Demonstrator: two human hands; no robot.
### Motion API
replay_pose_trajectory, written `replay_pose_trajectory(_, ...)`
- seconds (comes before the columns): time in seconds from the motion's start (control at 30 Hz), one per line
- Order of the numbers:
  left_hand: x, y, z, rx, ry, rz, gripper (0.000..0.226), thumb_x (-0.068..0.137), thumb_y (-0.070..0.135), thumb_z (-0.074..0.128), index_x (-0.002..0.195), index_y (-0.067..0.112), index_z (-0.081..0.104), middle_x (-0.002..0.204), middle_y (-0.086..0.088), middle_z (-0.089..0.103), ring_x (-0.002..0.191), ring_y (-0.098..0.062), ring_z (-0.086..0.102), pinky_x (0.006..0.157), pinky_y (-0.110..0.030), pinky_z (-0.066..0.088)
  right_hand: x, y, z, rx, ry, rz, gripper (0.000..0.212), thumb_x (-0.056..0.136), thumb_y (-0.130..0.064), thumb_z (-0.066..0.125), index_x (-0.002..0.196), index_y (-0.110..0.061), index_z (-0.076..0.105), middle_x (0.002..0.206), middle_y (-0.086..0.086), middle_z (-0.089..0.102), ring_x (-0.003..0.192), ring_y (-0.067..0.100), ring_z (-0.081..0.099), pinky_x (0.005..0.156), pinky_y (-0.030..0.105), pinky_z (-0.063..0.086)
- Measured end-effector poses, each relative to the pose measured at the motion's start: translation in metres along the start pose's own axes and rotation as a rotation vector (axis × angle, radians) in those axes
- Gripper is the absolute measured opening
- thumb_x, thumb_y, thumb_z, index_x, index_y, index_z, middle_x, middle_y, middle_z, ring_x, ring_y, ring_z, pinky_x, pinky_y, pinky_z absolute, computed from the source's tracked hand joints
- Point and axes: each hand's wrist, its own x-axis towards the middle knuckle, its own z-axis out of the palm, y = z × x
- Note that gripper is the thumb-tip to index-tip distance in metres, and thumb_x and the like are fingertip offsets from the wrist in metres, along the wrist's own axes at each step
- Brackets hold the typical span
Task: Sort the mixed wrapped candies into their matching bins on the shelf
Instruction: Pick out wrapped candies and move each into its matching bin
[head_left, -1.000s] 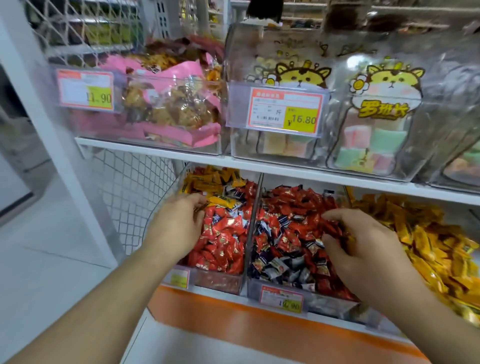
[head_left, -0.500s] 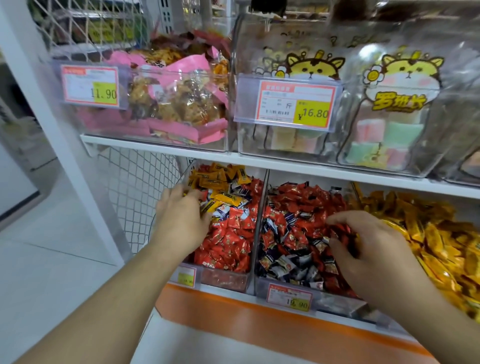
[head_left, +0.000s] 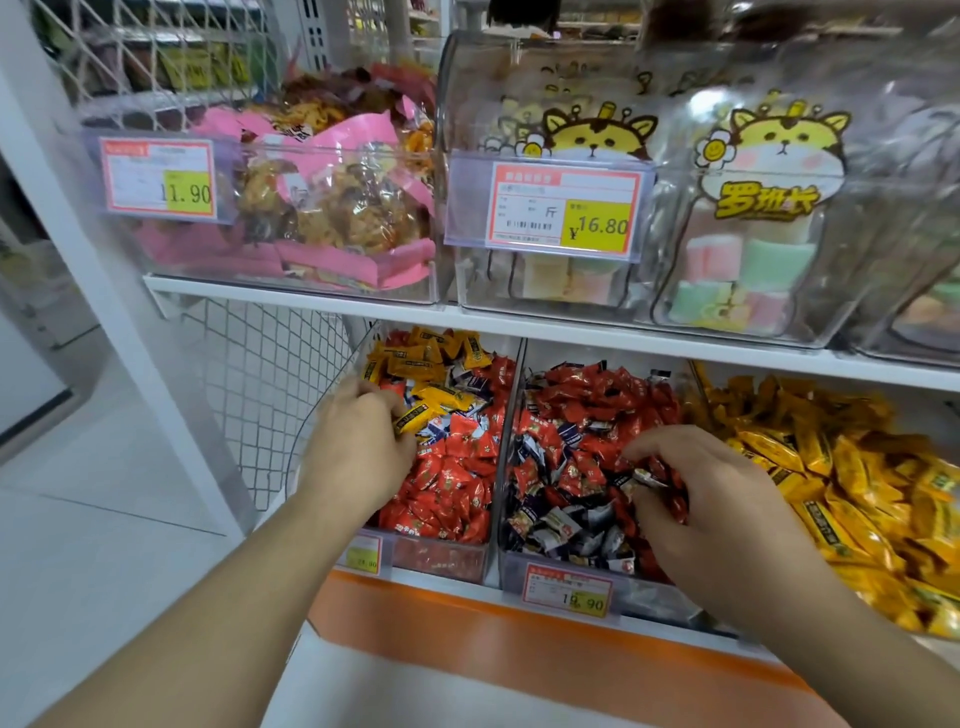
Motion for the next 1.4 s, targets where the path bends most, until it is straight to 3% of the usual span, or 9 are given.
replay_pose_trajectory(0.47, -0.019, 0.033, -0.013, -0.181, -0.02, 0.32, 0.029, 0.087, 0.023, 0.081, 0.112, 0.035, 0.072, 0.123, 0.016, 0.059, 0.121, -0.012, 0.052, 0.102, -0.026, 0.041, 0.002, -0.015, 0.002, 0.046, 0.017, -0.029, 0.034, 0.096, -0.02, 0.066, 0.129, -0.026, 0.064, 0.126, -0.02, 0.057, 0.119, -0.002, 0.051, 0.094, -0.001, 0.028)
replay_pose_trajectory(0.63, -0.037, 0.067, -0.024, -0.238, -0.01, 0.465, 0.031, 0.085, 0.022, 0.082, 0.11, 0.037, 0.074, 0.124, 0.021, 0.057, 0.117, -0.006, 0.052, 0.1, -0.026, 0.043, -0.001, -0.027, -0.008, 0.315, -0.037, 0.05, 0.039, 0.091, -0.057, 0.065, 0.126, -0.042, 0.058, 0.12, -0.03, 0.06, 0.115, -0.012, 0.052, 0.096, 0.013, 0.045)
replay_pose_trajectory(0.73, -0.052, 0.087, -0.021, -0.24, -0.066, 0.517, 0.03, 0.086, 0.027, 0.081, 0.112, 0.039, 0.073, 0.128, 0.024, 0.056, 0.122, -0.006, 0.051, 0.101, -0.024, 0.04, 0.0, -0.034, -0.012, 0.545, -0.056, 0.117, 0.035, 0.087, -0.059, 0.07, 0.116, -0.041, 0.062, 0.105, -0.023, 0.07, 0.102, -0.007, 0.064, 0.083, 0.018, 0.054)
replay_pose_trajectory(0.87, -0.064, 0.104, -0.015, -0.268, -0.094, 0.576, 0.032, 0.085, 0.023, 0.082, 0.11, 0.042, 0.075, 0.13, 0.023, 0.059, 0.12, -0.009, 0.056, 0.101, -0.033, 0.048, -0.002, -0.029, -0.013, 0.498, 0.07, 0.22, 0.006, 0.092, -0.039, 0.074, 0.094, -0.036, 0.07, 0.076, -0.01, 0.069, 0.067, 0.005, 0.064, 0.053, 0.023, 0.052)
replay_pose_trajectory(1.03, -0.066, 0.106, -0.014, -0.371, -0.119, 0.525, 0.041, 0.087, 0.023, 0.079, 0.113, 0.052, 0.066, 0.129, 0.037, 0.052, 0.114, 0.01, 0.054, 0.093, -0.014, 0.041, -0.004, 0.008, -0.031, 0.371, 0.168, 0.295, 0.006, 0.094, -0.028, 0.072, 0.091, -0.032, 0.067, 0.072, -0.009, 0.062, 0.049, 0.006, 0.054, 0.039, 0.017, 0.037)
replay_pose_trajectory(1.13, -0.068, 0.109, -0.011, -0.407, -0.146, 0.471, 0.05, 0.086, 0.027, 0.081, 0.122, 0.052, 0.058, 0.12, 0.037, 0.052, 0.107, 0.017, 0.053, 0.081, -0.004, 0.042, 0.003, 0.042, -0.051, 0.18, 0.332, 0.369, 0.007, 0.096, -0.032, 0.068, 0.101, -0.028, 0.068, 0.074, -0.01, 0.063, 0.052, 0.008, 0.057, 0.042, 0.02, 0.038)
replay_pose_trajectory(1.2, -0.068, 0.112, -0.008, -0.43, -0.137, 0.466, 0.044, 0.083, 0.026, 0.084, 0.116, 0.044, 0.062, 0.12, 0.032, 0.052, 0.107, 0.013, 0.057, 0.089, -0.008, 0.047, 0.008, 0.062, -0.061, 0.03, 0.355, 0.445, 0.017, 0.097, -0.035, 0.064, 0.108, -0.022, 0.07, 0.076, -0.004, 0.069, 0.064, 0.012, 0.063, 0.051, 0.027, 0.041)
replay_pose_trajectory(1.3, -0.069, 0.114, -0.006, -0.433, -0.141, 0.47, 0.031, 0.079, 0.027, 0.087, 0.104, 0.039, 0.072, 0.124, 0.031, 0.055, 0.104, 0.012, 0.061, 0.093, -0.007, 0.046, 0.009, 0.067, -0.064, -0.127, 0.253, 0.415, 0.027, 0.098, -0.036, 0.062, 0.116, -0.017, 0.07, 0.091, 0.006, 0.072, 0.086, 0.026, 0.068, 0.066, 0.029, 0.046)
replay_pose_trajectory(1.4, -0.072, 0.119, -0.009, -0.378, -0.125, 0.483, 0.031, 0.078, 0.033, 0.087, 0.105, 0.045, 0.075, 0.113, 0.036, 0.062, 0.102, 0.017, 0.056, 0.084, 0.003, 0.038, 0.004, 0.044, -0.058, 0.02, 0.144, 0.206, 0.03, 0.098, -0.037, 0.065, 0.125, -0.024, 0.067, 0.115, -0.006, 0.07, 0.108, 0.013, 0.063, 0.091, 0.027, 0.051)
